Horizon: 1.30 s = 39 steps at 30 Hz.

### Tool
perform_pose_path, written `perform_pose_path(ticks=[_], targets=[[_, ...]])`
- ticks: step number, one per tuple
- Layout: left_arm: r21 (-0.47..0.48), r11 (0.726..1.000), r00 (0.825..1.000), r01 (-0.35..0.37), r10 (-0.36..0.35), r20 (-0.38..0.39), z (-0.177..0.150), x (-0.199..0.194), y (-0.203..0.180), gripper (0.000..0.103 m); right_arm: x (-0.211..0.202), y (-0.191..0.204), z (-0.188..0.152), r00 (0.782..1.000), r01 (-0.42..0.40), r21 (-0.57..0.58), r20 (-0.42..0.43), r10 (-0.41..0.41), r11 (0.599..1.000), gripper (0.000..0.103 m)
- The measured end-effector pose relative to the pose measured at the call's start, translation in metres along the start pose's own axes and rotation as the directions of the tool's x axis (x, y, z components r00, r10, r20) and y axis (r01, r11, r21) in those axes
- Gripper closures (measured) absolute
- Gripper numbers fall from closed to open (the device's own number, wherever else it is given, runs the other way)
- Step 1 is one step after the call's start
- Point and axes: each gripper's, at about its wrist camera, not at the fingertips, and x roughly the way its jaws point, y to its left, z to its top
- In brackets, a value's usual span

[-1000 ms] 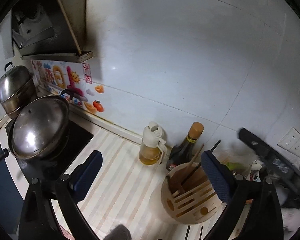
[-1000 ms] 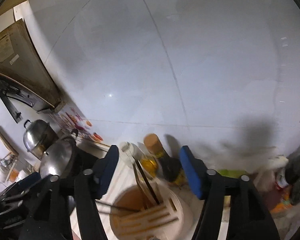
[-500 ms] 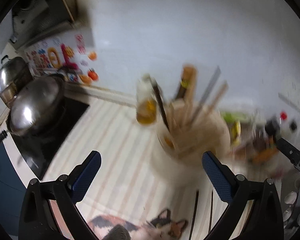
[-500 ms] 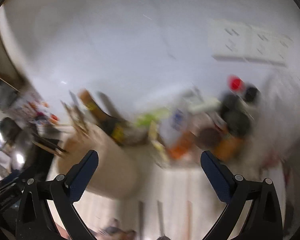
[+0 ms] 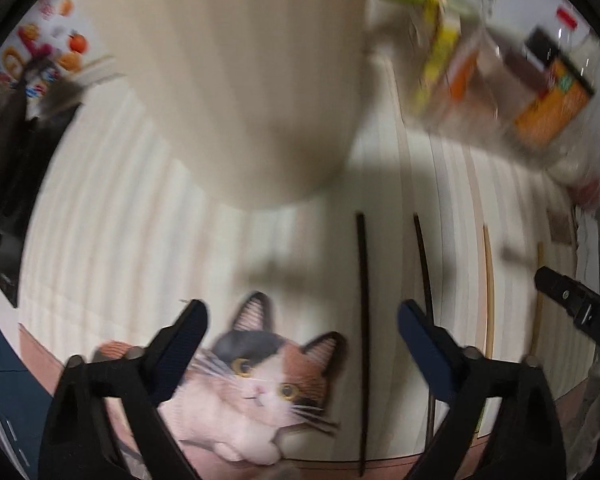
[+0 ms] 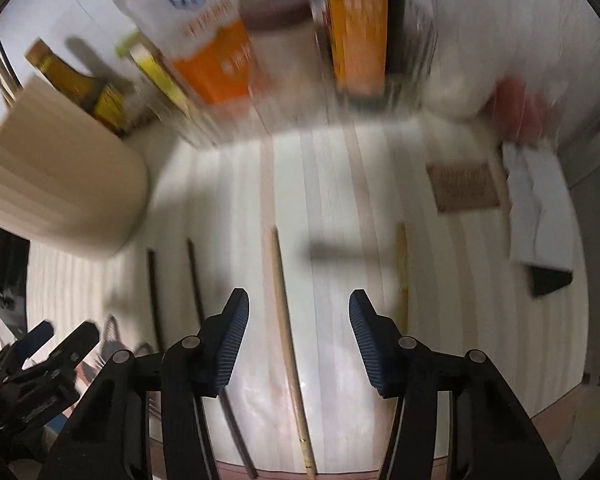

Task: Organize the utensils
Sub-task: 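Grasp a dark brown chopstick with the left tool while the right tool grasps a wooden chopstick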

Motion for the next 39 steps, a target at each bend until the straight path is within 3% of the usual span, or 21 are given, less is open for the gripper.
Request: perform_pose_path(ticks=[4, 5, 9, 11, 13, 14, 16, 19, 31, 39], targets=[[0.036, 0.999, 0.998, 0.008, -0.005, -0.061, -0.003, 0.03, -0.02, 0.015, 0.021, -0.001, -0.004, 0.999, 0.003, -0.003, -0.049, -0.003, 1.0, 0.049], [0.047, 0.999, 0.997, 0.01, -0.007, -0.07, -0.004, 0.036, -0.024, 0.019, 0.027, 0.0, -0.004, 0.998, 0.009, -0.01, -0.06, -0.009, 1.0, 0.049], [0.055, 0.998, 0.993, 0.026, -0.019, -0.121, -0.008, 0.054, -0.032, 0.046, 0.043, 0.005, 0.0, 0.996, 0.029, -0.031, -0.088, -0.032, 0.999, 0.055], [0.069, 0.997, 0.995, 0.024, -0.018, -0.094, -0.008, 0.052, -0.037, 0.054, 0.048, 0.009, 0.002, 0.995, 0.033, -0.041, -0.09, -0.037, 0.999, 0.057], [0.076, 0.997, 0.996, 0.025, -0.019, -0.085, -0.008, 0.049, -0.038, 0.068, 0.052, 0.013, 0.004, 0.995, 0.037, -0.058, -0.095, -0.042, 0.998, 0.064], [0.079, 0.997, 0.997, 0.025, -0.019, -0.081, -0.008, 0.049, -0.039, 0.082, 0.055, 0.016, 0.005, 0.994, 0.044, -0.073, -0.1, -0.052, 0.996, 0.066], [0.083, 0.996, 0.996, 0.025, -0.018, -0.082, -0.007, 0.048, -0.04, 0.097, 0.062, 0.022, 0.007, 0.991, 0.058, -0.1, -0.114, -0.069, 0.993, 0.083], [0.071, 0.997, 0.997, 0.029, -0.023, -0.08, -0.01, 0.046, -0.032, 0.099, 0.068, 0.033, 0.004, 0.987, 0.093, -0.153, -0.112, -0.111, 0.984, 0.096], [0.079, 0.997, 0.995, 0.013, -0.005, -0.104, -0.059, 0.028, 0.001, 0.099, 0.066, 0.035, -0.041, 0.98, 0.043, -0.207, -0.182, -0.082, 0.977, 0.096], [0.078, 0.997, 0.994, 0.023, -0.014, -0.112, -0.064, 0.025, 0.016, 0.098, 0.067, 0.026, -0.049, 0.976, 0.028, -0.206, -0.206, -0.071, 0.978, 0.096]])
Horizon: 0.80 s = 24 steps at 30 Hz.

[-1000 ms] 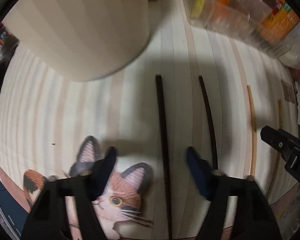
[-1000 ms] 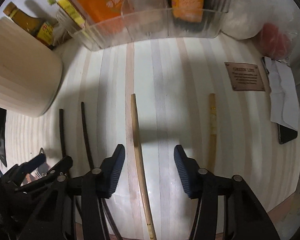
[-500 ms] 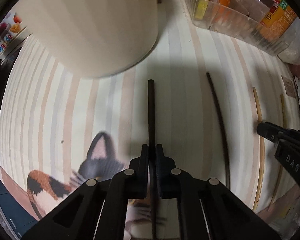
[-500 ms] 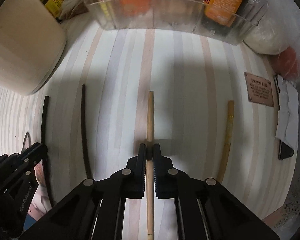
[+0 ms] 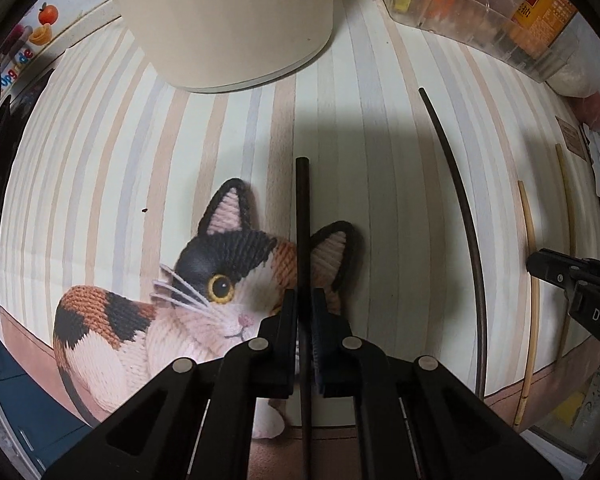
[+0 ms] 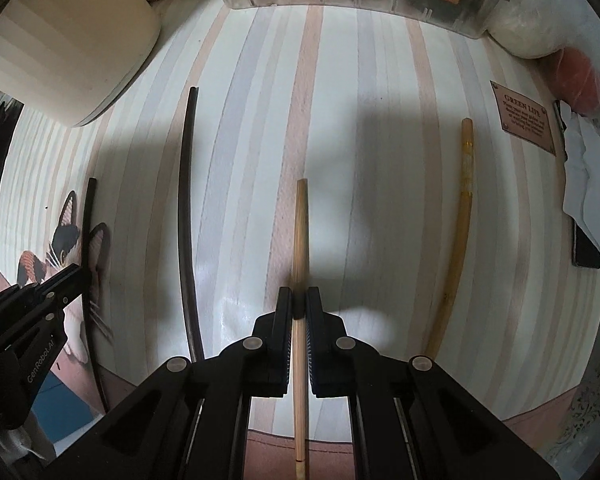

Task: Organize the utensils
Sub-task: 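Grasp a dark brown chopstick with the left tool while the right tool grasps a wooden chopstick, then lift both held chopsticks upright and carry them over the beige holder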

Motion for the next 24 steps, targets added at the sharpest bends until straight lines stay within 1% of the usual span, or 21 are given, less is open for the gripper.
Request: perform_pose_path(ticks=[2, 6, 8, 10, 12, 13, 15, 16, 17, 18, 21, 24], targets=[[0.001, 1.0, 1.0, 0.005, -0.005, 0.003, 0.001, 0.001, 0.001, 0.097, 0.001, 0.001, 0.001, 1.0, 0.006, -0.004, -0.004, -0.006, 1.0, 0.096], [0.009, 1.0, 1.0, 0.004, -0.004, 0.008, 0.017, 0.003, 0.002, 0.098, 0.001, 0.004, 0.003, 1.0, 0.018, -0.014, -0.006, -0.018, 1.0, 0.096], [0.0, 1.0, 1.0, 0.01, -0.01, 0.009, 0.024, 0.002, 0.005, 0.098, -0.003, 0.007, 0.01, 0.999, 0.031, -0.027, -0.008, -0.031, 0.999, 0.096], [-0.045, 0.999, 1.0, 0.022, -0.022, 0.01, 0.027, 0.004, 0.013, 0.099, -0.003, 0.013, 0.014, 0.999, 0.041, -0.038, -0.005, -0.041, 0.998, 0.096], [-0.1, 0.994, 0.999, 0.043, -0.043, 0.006, 0.033, 0.006, 0.021, 0.099, -0.004, 0.013, 0.02, 0.999, 0.03, -0.014, 0.011, -0.03, 0.999, 0.097], [-0.142, 0.988, 0.998, 0.066, -0.066, 0.0, 0.038, 0.006, 0.03, 0.099, -0.007, 0.013, 0.021, 1.0, 0.018, 0.009, 0.013, -0.018, 1.0, 0.097], [-0.183, 0.978, 0.995, 0.098, -0.102, -0.012, 0.045, 0.008, 0.043, 0.099, -0.007, 0.004, 0.028, 0.999, -0.034, 0.08, 0.012, 0.033, 0.996, 0.097], [-0.188, 0.976, 0.993, 0.108, -0.113, -0.016, 0.05, 0.011, 0.047, 0.099, -0.007, -0.001, 0.031, 0.998, -0.06, 0.113, 0.007, 0.059, 0.992, 0.097], [-0.183, 0.976, 0.992, 0.115, -0.121, -0.021, 0.052, 0.012, 0.05, 0.099, -0.006, -0.005, 0.034, 0.997, -0.079, 0.137, 0.0, 0.08, 0.987, 0.097], [-0.169, 0.979, 0.992, 0.116, -0.122, -0.023, 0.053, 0.013, 0.05, 0.098, -0.006, -0.005, 0.037, 0.996, -0.084, 0.137, -0.008, 0.086, 0.987, 0.097], [-0.125, 0.987, 0.994, 0.104, -0.108, -0.021, 0.054, 0.014, 0.05, 0.096, -0.006, -0.001, 0.044, 0.997, -0.065, 0.106, -0.029, 0.068, 0.992, 0.096], [-0.062, 0.996, 0.998, 0.064, -0.066, -0.02, 0.054, 0.016, 0.043, 0.095, -0.006, 0.01, 0.049, 0.999, -0.027, 0.068, -0.044, 0.03, 0.997, 0.096]])
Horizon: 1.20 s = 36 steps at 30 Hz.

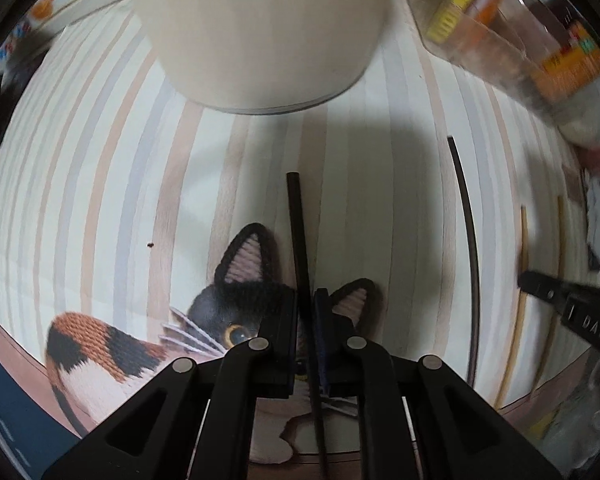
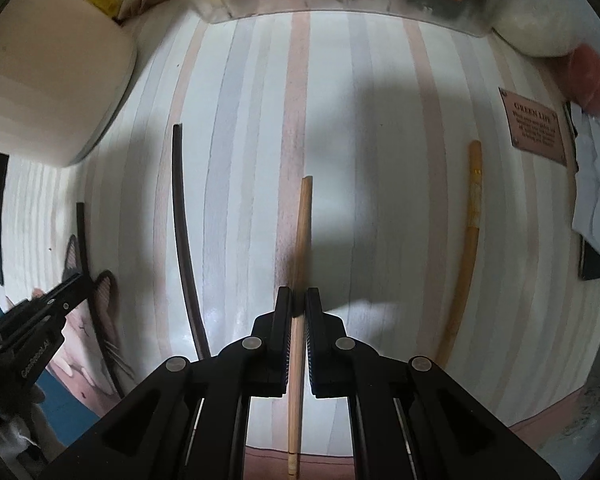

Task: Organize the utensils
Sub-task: 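Lift both held chopsticks upright and carry them over the beige holder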

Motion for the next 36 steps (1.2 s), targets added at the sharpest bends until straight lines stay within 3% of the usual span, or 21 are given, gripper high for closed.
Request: perform_pose_path(ticks=[10, 16, 18, 22, 36], targets=[[0.046, 0.998, 0.999, -0.046, 0.045, 0.003, -0.006, -0.003, -0.028, 0.095, 0.007, 0.029, 0.005, 0.995, 0.098, -0.053, -0.005, -0.098, 0.994, 0.096], [0.066, 0.996, 0.997, -0.066, 0.064, 0.04, -0.009, -0.002, -0.044, 0.099, 0.008, 0.049, -0.005, 0.989, 0.143, -0.06, 0.046, -0.14, 0.988, 0.096], [0.076, 0.993, 0.995, -0.086, 0.082, 0.063, -0.01, -0.005, -0.046, 0.099, 0.008, 0.05, -0.012, 0.991, 0.113, -0.039, 0.072, -0.11, 0.993, 0.097], [0.061, 0.997, 0.993, -0.056, 0.05, 0.106, -0.018, -0.026, -0.05, 0.099, -0.005, 0.039, -0.027, 0.991, 0.044, 0.012, 0.124, -0.045, 0.999, 0.097], [0.031, 0.999, 0.964, 0.038, -0.045, 0.261, -0.035, -0.101, -0.029, 0.099, -0.093, 0.021, -0.07, 0.934, -0.087, 0.03, 0.351, 0.071, 0.996, 0.097]])
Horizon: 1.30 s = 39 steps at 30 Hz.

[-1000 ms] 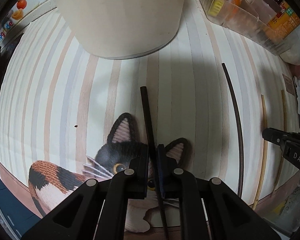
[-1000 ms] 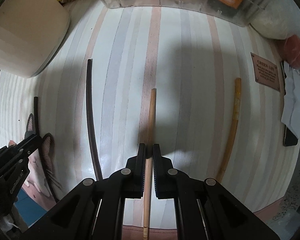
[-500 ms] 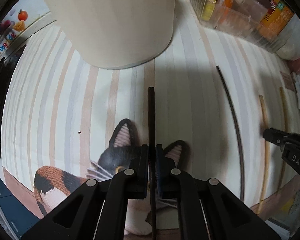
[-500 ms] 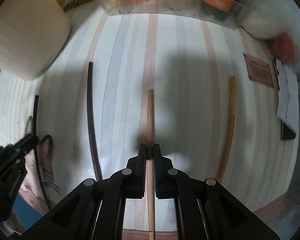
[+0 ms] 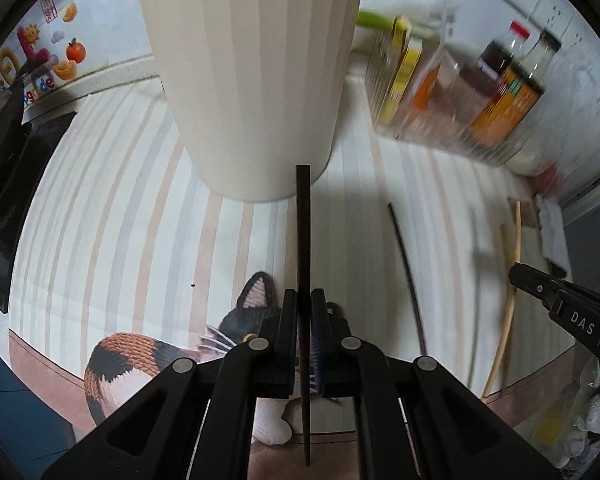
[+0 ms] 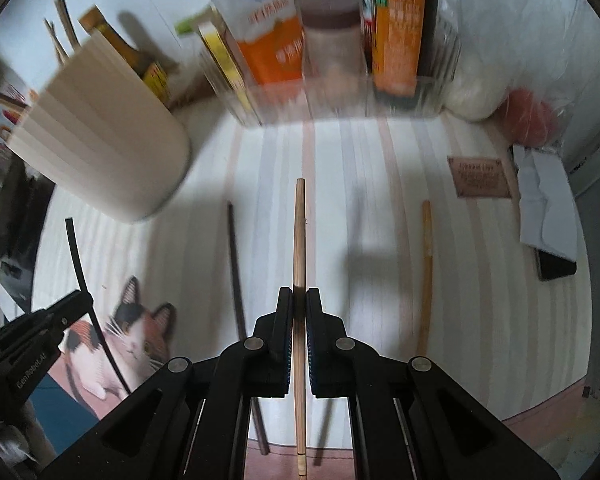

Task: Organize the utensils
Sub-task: 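Lift both held chopsticks upright and carry them over the beige holder, then lower both chopsticks into the holder slots and open both tools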

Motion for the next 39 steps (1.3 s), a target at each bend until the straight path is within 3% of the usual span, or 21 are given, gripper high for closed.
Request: perform_pose_path(ticks=[6, 12, 19, 26, 33, 36, 39], targets=[[-0.013, 1.0, 0.995, 0.027, -0.026, 0.092, 0.018, -0.035, 0.0, 0.1, -0.031, -0.003, 0.028, 0.995, -0.06, -0.012, 0.084, 0.061, 0.998, 0.097], [-0.021, 0.997, 0.977, 0.068, -0.062, 0.203, 0.042, -0.077, -0.002, 0.1, -0.069, 0.015, 0.054, 0.974, -0.124, -0.032, 0.184, 0.128, 0.992, 0.097], [-0.006, 0.994, 0.933, 0.11, -0.102, 0.347, 0.08, -0.135, -0.007, 0.1, -0.126, 0.041, 0.104, 0.926, -0.17, -0.097, 0.325, 0.192, 0.981, 0.097], [0.02, 0.99, 0.876, 0.136, -0.13, 0.465, 0.12, -0.195, -0.009, 0.1, -0.172, 0.061, 0.153, 0.871, -0.187, -0.142, 0.433, 0.23, 0.972, 0.097], [0.0, 0.995, 0.822, 0.101, -0.083, 0.564, 0.161, -0.243, 0.006, 0.1, -0.197, 0.09, 0.207, 0.813, -0.23, -0.164, 0.51, 0.282, 0.959, 0.097], [-0.03, 0.997, 0.81, 0.067, -0.037, 0.585, 0.175, -0.251, 0.016, 0.1, -0.195, 0.106, 0.228, 0.797, -0.247, -0.18, 0.522, 0.306, 0.952, 0.097], [-0.065, 0.997, 0.812, 0.032, 0.012, 0.583, 0.187, -0.249, 0.028, 0.1, -0.184, 0.129, 0.249, 0.783, -0.269, -0.206, 0.521, 0.338, 0.941, 0.097]])
